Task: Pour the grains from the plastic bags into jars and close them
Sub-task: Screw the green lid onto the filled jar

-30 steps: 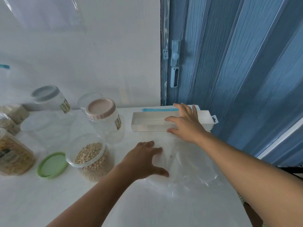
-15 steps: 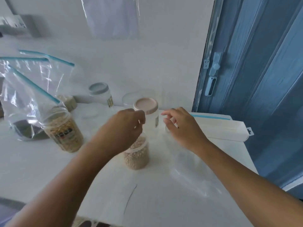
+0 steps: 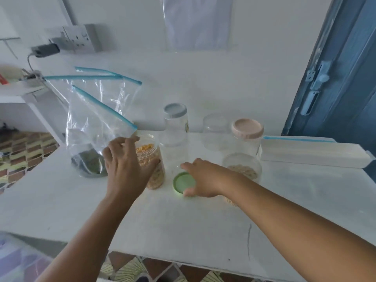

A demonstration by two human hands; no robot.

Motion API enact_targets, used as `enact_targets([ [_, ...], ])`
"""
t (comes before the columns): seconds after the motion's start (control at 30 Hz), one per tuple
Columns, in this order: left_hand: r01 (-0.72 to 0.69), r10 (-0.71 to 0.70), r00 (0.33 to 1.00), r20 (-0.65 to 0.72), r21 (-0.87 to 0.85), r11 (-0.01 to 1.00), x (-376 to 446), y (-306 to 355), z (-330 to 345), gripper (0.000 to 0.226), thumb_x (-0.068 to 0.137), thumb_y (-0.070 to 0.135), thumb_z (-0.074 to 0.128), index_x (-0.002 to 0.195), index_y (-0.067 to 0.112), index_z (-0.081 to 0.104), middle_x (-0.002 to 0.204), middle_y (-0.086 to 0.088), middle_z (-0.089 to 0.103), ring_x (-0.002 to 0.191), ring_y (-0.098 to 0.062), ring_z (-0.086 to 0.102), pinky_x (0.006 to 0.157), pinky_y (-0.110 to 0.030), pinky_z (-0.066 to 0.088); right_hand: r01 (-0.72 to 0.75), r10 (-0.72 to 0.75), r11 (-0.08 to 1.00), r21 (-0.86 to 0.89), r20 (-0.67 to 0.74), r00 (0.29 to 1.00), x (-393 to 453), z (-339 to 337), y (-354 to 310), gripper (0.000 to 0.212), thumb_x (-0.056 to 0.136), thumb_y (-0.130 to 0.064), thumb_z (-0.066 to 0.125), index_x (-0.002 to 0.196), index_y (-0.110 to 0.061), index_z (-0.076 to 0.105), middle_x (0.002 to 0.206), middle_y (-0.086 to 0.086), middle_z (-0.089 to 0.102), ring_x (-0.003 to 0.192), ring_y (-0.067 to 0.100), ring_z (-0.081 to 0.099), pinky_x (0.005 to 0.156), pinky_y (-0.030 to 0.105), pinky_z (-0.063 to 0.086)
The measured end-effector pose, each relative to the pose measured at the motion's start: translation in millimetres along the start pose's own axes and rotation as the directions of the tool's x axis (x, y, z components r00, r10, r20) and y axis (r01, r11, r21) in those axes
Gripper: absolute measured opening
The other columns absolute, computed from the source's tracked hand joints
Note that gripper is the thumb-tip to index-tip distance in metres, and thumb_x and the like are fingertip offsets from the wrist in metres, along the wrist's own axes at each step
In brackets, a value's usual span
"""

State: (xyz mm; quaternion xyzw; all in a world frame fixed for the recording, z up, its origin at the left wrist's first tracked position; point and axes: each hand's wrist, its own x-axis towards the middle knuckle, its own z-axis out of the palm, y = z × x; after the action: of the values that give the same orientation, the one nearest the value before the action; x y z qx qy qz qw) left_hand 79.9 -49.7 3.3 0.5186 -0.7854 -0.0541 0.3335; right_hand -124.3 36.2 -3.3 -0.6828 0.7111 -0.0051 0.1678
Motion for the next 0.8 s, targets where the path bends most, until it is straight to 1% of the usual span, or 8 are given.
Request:
enact_targets([
  [0.1, 0.121, -0.107, 0.986, 0.129, -0.110, 0.987, 8, -18, -3, 0.111, 0.073, 0.061, 0.085, 0.159, 0.022, 0.026, 0.155, -0.016, 0.028, 0.144, -0.040, 0.024, 0.120, -0.057, 0.024, -0.133, 0.131, 0.991, 0.015, 0.091, 0.987, 21, 21, -11, 0.103, 0.086, -0.066, 0.069, 0.163, -0.031, 0.010, 0.157, 0.014, 0.031, 0.141, 0.037, 0.039, 0.106, 0.048, 0.045],
  [0.2, 0.160, -0.085, 0.960, 0.268, -0.274, 0.948, 15, -26, 2, 0.121, 0.075, 0.059, 0.084, 0.164, 0.023, 0.011, 0.163, -0.015, 0.031, 0.150, -0.035, 0.032, 0.120, -0.055, 0.033, -0.223, 0.217, 0.972, 0.077, 0.085, 0.972, 29, 35, -11, 0.109, 0.084, -0.067, 0.071, 0.163, -0.027, 0.007, 0.156, 0.016, 0.034, 0.140, 0.038, 0.039, 0.106, 0.047, 0.044],
  [0.3, 0.218, -0.107, 0.947, 0.304, -0.358, 0.908, 19, -32, 9, 0.126, 0.071, 0.060, 0.087, 0.165, 0.023, 0.011, 0.159, -0.011, 0.042, 0.145, -0.029, 0.042, 0.117, -0.050, 0.040, -0.253, 0.249, 0.959, 0.125, 0.049, 0.967, 30, 47, -8, 0.112, 0.082, -0.065, 0.074, 0.163, -0.023, 0.008, 0.153, 0.015, 0.040, 0.139, 0.037, 0.040, 0.105, 0.046, 0.044],
  [0.4, 0.261, -0.138, 0.939, 0.315, -0.393, 0.882, 25, -42, 15, 0.132, 0.056, 0.074, 0.088, 0.160, 0.027, 0.023, 0.149, -0.003, 0.052, 0.135, -0.024, 0.053, 0.110, -0.053, 0.048, -0.260, 0.272, 0.943, 0.208, -0.032, 0.962, 28, 52, -4, 0.112, 0.078, -0.059, 0.080, 0.159, -0.017, 0.016, 0.150, 0.012, 0.041, 0.137, 0.034, 0.042, 0.105, 0.044, 0.045],
  [0.5, 0.262, -0.127, 0.935, 0.331, -0.405, 0.876, 32, -50, 19, 0.126, 0.046, 0.080, 0.086, 0.152, 0.032, 0.036, 0.137, 0.005, 0.058, 0.123, -0.019, 0.059, 0.103, -0.052, 0.053, -0.206, 0.262, 0.918, 0.340, -0.127, 0.957, 31, 42, -5, 0.114, 0.075, -0.048, 0.087, 0.159, -0.013, 0.019, 0.153, 0.010, 0.035, 0.137, 0.029, 0.045, 0.105, 0.039, 0.045],
  [0.57, 0.269, -0.117, 0.927, 0.356, -0.416, 0.868, 35, -54, 20, 0.127, 0.044, 0.082, 0.089, 0.151, 0.036, 0.037, 0.136, 0.007, 0.058, 0.122, -0.019, 0.061, 0.102, -0.052, 0.054, -0.144, 0.235, 0.912, 0.384, -0.201, 0.951, 34, 29, -9, 0.114, 0.072, -0.044, 0.090, 0.158, -0.013, 0.022, 0.153, 0.006, 0.033, 0.136, 0.026, 0.044, 0.104, 0.038, 0.046],
  [0.7, 0.307, -0.110, 0.909, 0.401, -0.468, 0.829, 38, -58, 20, 0.130, 0.038, 0.072, 0.098, 0.149, 0.044, 0.037, 0.137, 0.007, 0.060, 0.123, -0.020, 0.063, 0.100, -0.052, 0.056, -0.018, 0.154, 0.913, 0.408, -0.304, 0.940, 37, -3, -16, 0.111, 0.067, -0.042, 0.091, 0.155, -0.018, 0.028, 0.146, 0.003, 0.034, 0.133, 0.022, 0.042, 0.101, 0.037, 0.048],
  [0.8, 0.316, -0.100, 0.906, 0.411, -0.500, 0.806, 38, -55, 17, 0.129, 0.038, 0.067, 0.101, 0.148, 0.043, 0.039, 0.136, 0.006, 0.060, 0.122, -0.019, 0.063, 0.100, -0.050, 0.057, 0.074, 0.088, 0.905, 0.420, -0.355, 0.931, 40, -22, -17, 0.111, 0.068, -0.047, 0.092, 0.156, -0.020, 0.031, 0.144, 0.003, 0.036, 0.134, 0.022, 0.042, 0.109, 0.036, 0.044],
])
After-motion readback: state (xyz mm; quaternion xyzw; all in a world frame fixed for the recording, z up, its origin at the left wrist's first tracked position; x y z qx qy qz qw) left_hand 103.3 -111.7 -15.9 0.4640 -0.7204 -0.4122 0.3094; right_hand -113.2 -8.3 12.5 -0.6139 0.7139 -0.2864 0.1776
